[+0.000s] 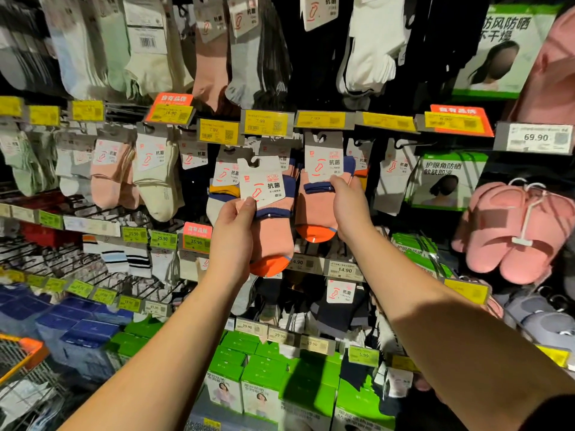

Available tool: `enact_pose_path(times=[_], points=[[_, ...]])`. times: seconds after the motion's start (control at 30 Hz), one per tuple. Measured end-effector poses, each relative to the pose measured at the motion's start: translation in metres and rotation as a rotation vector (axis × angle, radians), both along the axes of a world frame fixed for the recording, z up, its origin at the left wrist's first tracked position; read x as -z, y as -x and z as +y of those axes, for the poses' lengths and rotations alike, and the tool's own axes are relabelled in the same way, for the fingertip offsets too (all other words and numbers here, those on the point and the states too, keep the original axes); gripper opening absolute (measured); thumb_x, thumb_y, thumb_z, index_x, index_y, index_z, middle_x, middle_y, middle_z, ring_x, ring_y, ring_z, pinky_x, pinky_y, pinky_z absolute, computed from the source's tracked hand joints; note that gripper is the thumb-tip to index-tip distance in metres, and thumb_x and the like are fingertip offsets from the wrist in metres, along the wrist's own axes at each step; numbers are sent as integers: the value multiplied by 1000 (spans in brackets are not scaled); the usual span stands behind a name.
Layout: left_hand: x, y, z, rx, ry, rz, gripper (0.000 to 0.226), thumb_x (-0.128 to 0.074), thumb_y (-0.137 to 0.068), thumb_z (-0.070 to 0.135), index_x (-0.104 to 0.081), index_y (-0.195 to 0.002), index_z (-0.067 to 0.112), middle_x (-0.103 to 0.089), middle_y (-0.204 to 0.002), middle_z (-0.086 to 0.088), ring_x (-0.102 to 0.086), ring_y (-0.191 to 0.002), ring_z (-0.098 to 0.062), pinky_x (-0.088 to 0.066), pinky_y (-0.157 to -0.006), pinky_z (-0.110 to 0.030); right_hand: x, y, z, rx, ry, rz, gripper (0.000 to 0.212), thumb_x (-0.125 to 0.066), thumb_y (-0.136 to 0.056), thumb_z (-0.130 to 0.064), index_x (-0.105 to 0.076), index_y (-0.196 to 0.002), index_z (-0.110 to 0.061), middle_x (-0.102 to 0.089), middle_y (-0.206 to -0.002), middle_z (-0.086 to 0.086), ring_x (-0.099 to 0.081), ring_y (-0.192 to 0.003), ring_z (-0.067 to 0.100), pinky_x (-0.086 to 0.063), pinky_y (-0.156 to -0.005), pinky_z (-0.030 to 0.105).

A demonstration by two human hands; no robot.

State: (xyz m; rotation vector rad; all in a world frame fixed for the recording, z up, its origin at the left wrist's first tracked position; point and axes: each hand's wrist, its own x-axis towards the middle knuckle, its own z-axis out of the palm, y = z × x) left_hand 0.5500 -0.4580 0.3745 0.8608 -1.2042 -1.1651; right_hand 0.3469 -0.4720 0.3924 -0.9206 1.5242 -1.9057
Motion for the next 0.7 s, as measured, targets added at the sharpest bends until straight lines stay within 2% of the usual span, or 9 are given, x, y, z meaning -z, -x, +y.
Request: enact_pose_path(times=[0.17, 0.37, 0.43, 0.5, 0.6, 0.7], points=[[3, -1, -3, -9, 1, -10, 16, -55, -99, 38, -62, -94, 25, -71, -98, -5, -69, -91, -25, -53, -90, -57, 5, 5, -10, 29, -40, 9, 23, -51, -97, -29, -51, -116, -17, -65, -99, 9, -66, -91, 33, -53, -74, 42], [1, 2, 1, 9, -13, -27, 27, -57, -86, 50, -64, -93, 26, -73, -101, -7, -70, -98, -30, -54, -92, -60, -9, 13, -27, 122, -375, 367, 52, -39, -102, -40, -39, -143, -7, -59, -126, 15, -59, -107, 35, -46, -81, 38], [-1, 2, 1, 15, -20, -34, 30, -57, -84, 53, -65, -95, 26, -73, -102, -5, -70, -97, -29, -54, -91, -60, -15, 16, -28, 119, -481, 461, 48, -31, -106, -34, -38, -145, -6, -53, -131, 18, -55, -115, 37, -47, -91, 39], [-2, 3, 0, 14, -20, -39, 31, -57, -83, 54, -65, -95, 27, -73, -100, -3, -70, -96, -28, -54, -91, -60, -18, 19, -29, 84, -516, 547, 43, -27, -106, -25, -45, -140, -4, -50, -135, 20, -51, -122, 39, -46, -102, 45], [-2, 5, 0, 19, -18, -38, 27, -56, -86, 51, -62, -93, 25, -71, -95, -2, -69, -92, -26, -54, -89, -57, -16, 28, -32, 53, -484, 568, 43, -33, -105, -28, -54, -131, -2, -57, -131, 21, -55, -122, 38, -47, -103, 42], [0, 8, -2, 40, -19, -24, 23, -56, -96, 42, -63, -100, 21, -73, -100, -6, -71, -94, -27, -54, -90, -57, -16, 32, -31, 8, -516, 582, 47, -33, -106, -34, -50, -137, -4, -54, -138, 20, -52, -125, 37, -45, -105, 42]])
